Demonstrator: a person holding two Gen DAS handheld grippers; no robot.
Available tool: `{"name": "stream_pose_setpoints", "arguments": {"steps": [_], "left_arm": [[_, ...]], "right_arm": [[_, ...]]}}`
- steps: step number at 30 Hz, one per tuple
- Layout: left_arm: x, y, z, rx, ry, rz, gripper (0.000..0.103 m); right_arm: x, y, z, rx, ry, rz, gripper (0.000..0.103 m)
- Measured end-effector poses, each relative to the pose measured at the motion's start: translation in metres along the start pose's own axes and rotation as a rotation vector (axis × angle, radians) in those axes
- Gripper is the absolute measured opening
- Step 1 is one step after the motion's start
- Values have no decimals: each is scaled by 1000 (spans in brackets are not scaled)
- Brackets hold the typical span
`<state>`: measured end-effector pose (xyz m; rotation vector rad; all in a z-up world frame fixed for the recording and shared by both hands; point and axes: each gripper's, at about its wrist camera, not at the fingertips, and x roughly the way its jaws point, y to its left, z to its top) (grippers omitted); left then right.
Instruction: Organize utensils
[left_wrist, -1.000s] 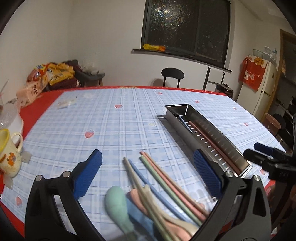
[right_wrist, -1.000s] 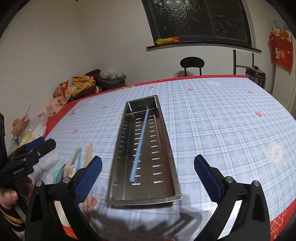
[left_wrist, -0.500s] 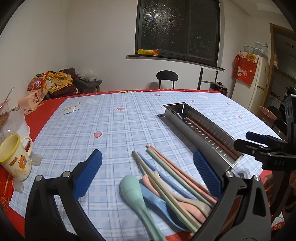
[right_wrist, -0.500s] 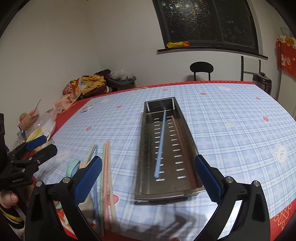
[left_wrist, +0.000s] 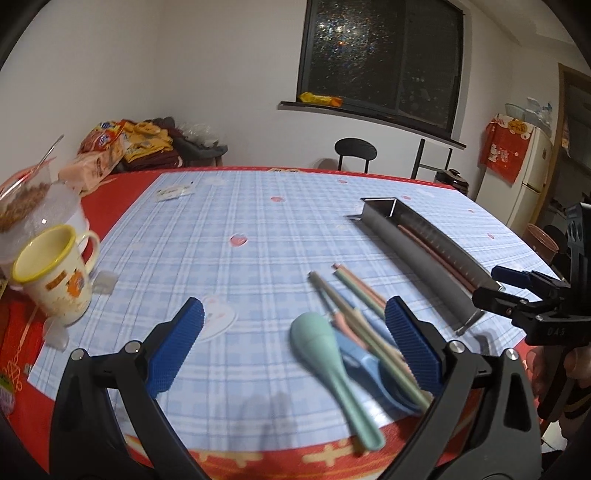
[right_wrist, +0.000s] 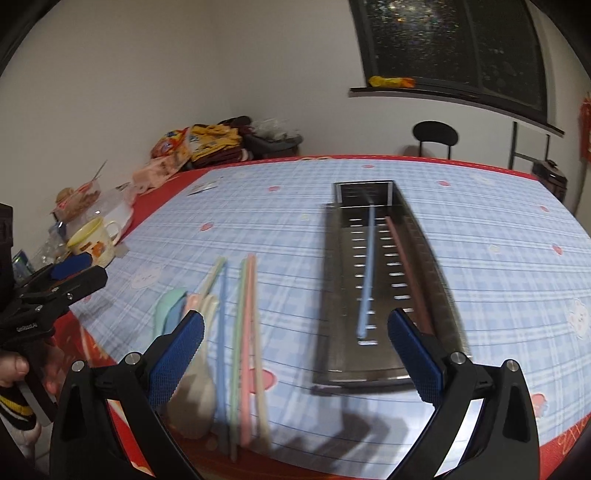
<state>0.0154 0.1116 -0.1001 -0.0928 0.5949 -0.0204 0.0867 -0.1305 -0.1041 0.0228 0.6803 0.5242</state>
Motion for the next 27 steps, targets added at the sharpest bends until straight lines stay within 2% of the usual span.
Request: {"name": "stream_pose_setpoints", "arguments": {"steps": [3,9,10,11,12,14,20,27], "left_arm": [[1,5,-6,-13,24,-13,94],[3,1,-14,-10,58,-73,77],[4,1,-15,-9,62,-78,72],[4,2,-17,-9,63,-75,62],[5,5,-18,-17,65,-67,58],[8,10,-17,-43,78,-70,50],[4,15,-19,-53,89,-82,48],[4,16,-29,-72,109,-103,48]], "right_arm": [[6,9,1,-25,13,28,88],[16,20,0,-46,62,75,64],[18,22,0,-48,70,86,59],[20,24,1,-52,82,101,54],[22,26,2,-54,93,116,49],[29,32,5,-57,127,158,34],[56,58,8,-46,236,268,26],[74,78,2,-76,300,271,16]]}}
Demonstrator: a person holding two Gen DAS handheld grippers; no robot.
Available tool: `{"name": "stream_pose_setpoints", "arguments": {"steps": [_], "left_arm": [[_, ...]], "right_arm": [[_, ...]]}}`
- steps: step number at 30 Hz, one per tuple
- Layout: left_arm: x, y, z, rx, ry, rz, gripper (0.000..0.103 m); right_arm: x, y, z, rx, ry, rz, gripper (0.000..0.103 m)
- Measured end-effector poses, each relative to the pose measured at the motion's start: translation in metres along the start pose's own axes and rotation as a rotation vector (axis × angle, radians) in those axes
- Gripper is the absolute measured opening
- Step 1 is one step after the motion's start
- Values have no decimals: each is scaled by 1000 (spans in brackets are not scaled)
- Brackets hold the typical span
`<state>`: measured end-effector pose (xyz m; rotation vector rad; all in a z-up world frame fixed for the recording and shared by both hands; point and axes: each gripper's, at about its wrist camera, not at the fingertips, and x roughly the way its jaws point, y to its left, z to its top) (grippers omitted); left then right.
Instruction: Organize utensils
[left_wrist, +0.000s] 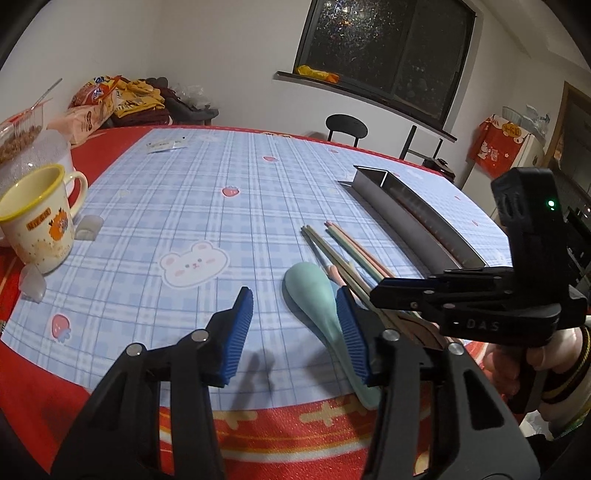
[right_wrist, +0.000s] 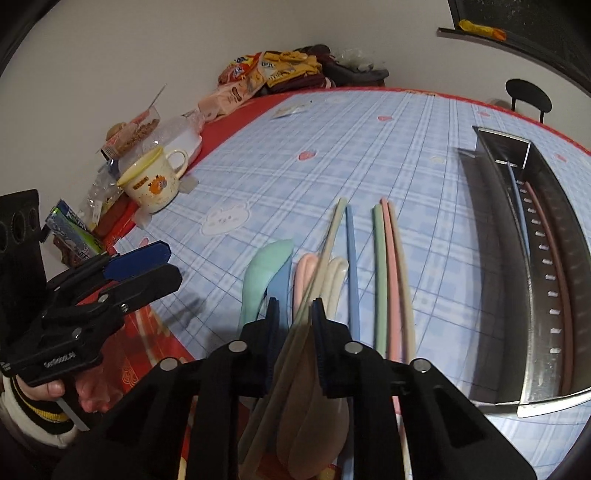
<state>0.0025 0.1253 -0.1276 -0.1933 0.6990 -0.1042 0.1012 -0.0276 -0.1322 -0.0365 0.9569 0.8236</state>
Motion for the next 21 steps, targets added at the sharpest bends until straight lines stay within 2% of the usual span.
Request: {"name": "stream_pose_setpoints", "arguments": {"steps": [16,21], "left_arm": [[9,-2,-6,2,34,-24,48],[10,-3,-6,2,43,-28,48]], "right_arm": [[11,-1,3,2,28,-33,15],[11,-9,3,47,25,7,12]]}}
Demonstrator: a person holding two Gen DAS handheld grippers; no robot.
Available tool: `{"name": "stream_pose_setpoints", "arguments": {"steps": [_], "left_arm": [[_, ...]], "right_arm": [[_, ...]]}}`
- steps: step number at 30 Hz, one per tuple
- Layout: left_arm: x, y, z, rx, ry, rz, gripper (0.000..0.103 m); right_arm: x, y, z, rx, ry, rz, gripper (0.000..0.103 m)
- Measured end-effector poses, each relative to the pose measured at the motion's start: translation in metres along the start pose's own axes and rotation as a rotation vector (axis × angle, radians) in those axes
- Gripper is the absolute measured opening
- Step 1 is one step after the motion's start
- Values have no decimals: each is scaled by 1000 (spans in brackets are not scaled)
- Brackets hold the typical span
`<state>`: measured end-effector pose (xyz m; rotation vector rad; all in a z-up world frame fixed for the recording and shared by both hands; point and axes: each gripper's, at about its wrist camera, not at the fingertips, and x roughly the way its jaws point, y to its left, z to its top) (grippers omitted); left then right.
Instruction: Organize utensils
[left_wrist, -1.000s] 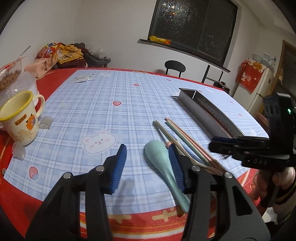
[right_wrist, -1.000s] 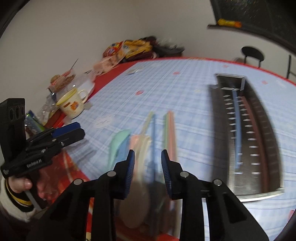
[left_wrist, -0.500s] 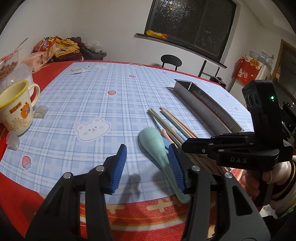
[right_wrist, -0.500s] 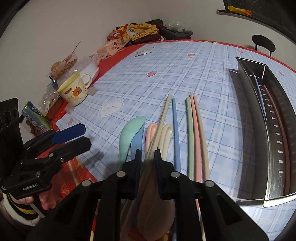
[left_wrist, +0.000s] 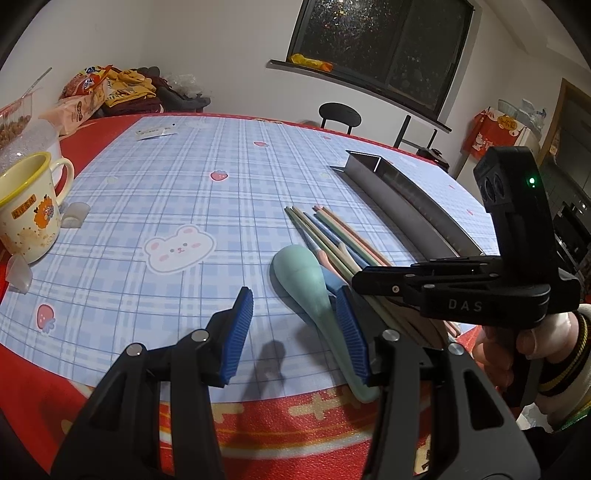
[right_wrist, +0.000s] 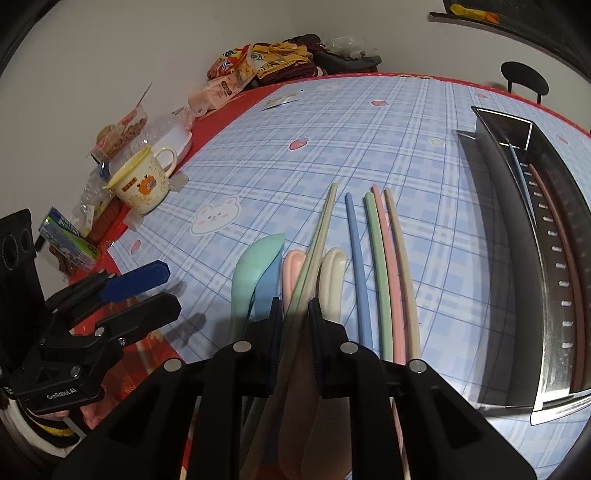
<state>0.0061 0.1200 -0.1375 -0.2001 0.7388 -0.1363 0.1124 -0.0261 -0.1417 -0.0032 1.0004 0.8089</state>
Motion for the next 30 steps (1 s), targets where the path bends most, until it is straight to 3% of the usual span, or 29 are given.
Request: {"name": "stream_pose_setpoints", "arguments": {"steps": [1,10,15,17,23,30], "left_arm": [[0,0,-1,0,3,-1,48],[7,-3,-1,-1,26,1,48],[12,-7,-4,11,54,-5,48],[13,-9,-4,21,63,-4,38],[16,-21,-6,43,87,4,37],[27,-28,-9,46,119,43,37]], "right_arm": [[0,-1,-1,8,-2,17,8],[-6,-10,-3,56,-32,53,6],[-18,-15,-2,72,-95,79,6],[-22,-19,-3,85,-120,93,6],[-37,-31,-11,88,-189,106,6],[-31,-40,-15,114,-173,143,6]]}}
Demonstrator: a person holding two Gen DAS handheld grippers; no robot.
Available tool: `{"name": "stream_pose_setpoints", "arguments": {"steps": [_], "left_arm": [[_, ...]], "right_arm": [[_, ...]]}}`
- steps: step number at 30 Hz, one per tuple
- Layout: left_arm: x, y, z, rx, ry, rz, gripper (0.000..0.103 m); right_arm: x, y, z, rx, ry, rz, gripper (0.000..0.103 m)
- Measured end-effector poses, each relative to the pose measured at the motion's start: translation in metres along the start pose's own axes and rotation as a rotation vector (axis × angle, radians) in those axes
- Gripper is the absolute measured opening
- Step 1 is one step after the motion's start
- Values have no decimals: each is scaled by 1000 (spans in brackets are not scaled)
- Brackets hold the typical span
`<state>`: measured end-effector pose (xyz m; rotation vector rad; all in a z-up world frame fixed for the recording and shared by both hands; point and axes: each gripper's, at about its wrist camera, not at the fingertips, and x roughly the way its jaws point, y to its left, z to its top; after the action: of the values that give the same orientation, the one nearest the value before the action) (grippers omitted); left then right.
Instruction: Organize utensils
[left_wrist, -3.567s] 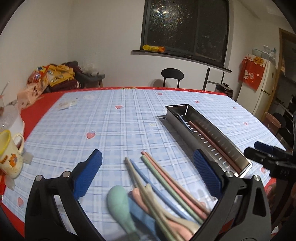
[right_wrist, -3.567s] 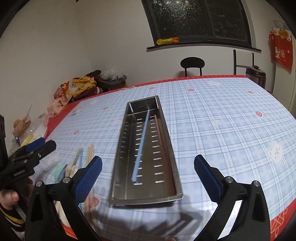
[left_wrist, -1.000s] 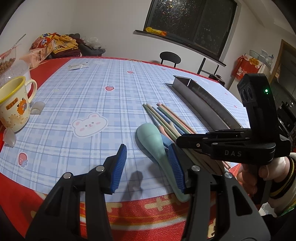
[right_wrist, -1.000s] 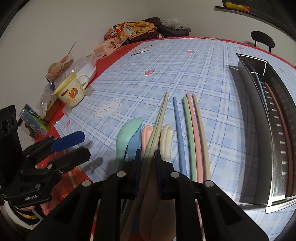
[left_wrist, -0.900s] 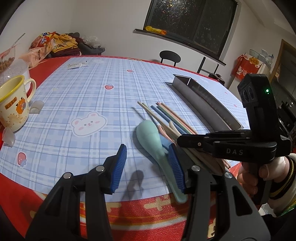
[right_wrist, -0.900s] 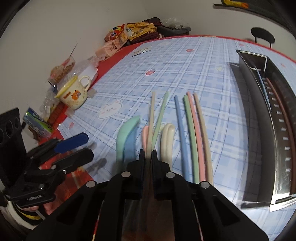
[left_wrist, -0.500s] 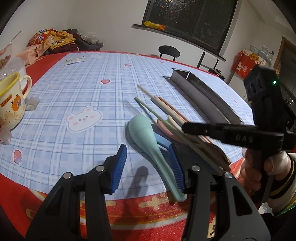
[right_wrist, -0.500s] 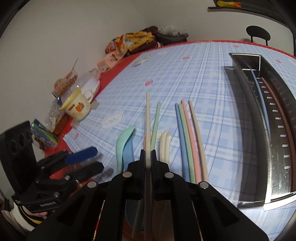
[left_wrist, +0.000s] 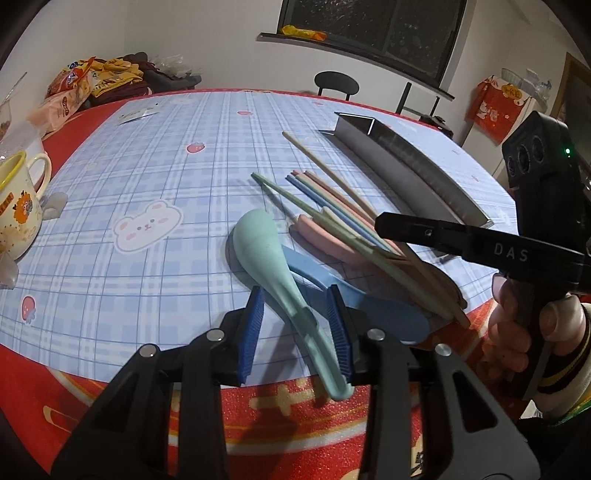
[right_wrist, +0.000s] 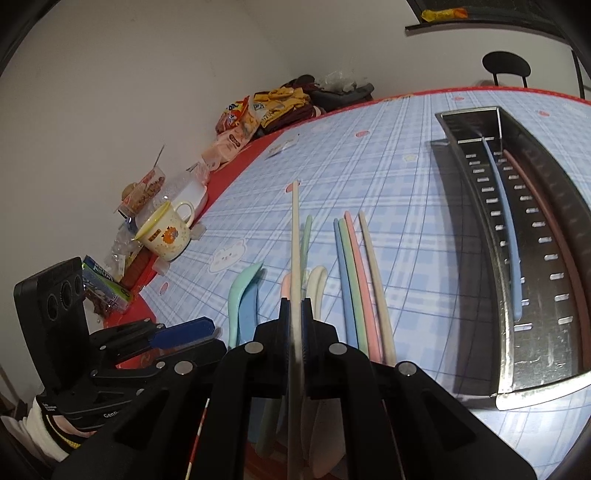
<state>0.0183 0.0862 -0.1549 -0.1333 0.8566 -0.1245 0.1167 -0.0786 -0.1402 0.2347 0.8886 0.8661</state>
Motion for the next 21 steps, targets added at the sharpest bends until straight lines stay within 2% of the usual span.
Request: {"name": "stream_pose_setpoints", "arguments": {"steps": [6,11,16,21], "left_arm": [[5,-3,-1,3,22,24,38],[9,-9,0,34,27,75,38],[13,-12,3,50,40,114,38],[17,-16,4,69,50,152,38]], "right_arm": [[-10,-14,5,102,-50,130,6],[-19,-19,5,110,-87,107,6],[-22,-13,2,48,-113,57,6],[-22,-11,0,20,-127,53,6]]}}
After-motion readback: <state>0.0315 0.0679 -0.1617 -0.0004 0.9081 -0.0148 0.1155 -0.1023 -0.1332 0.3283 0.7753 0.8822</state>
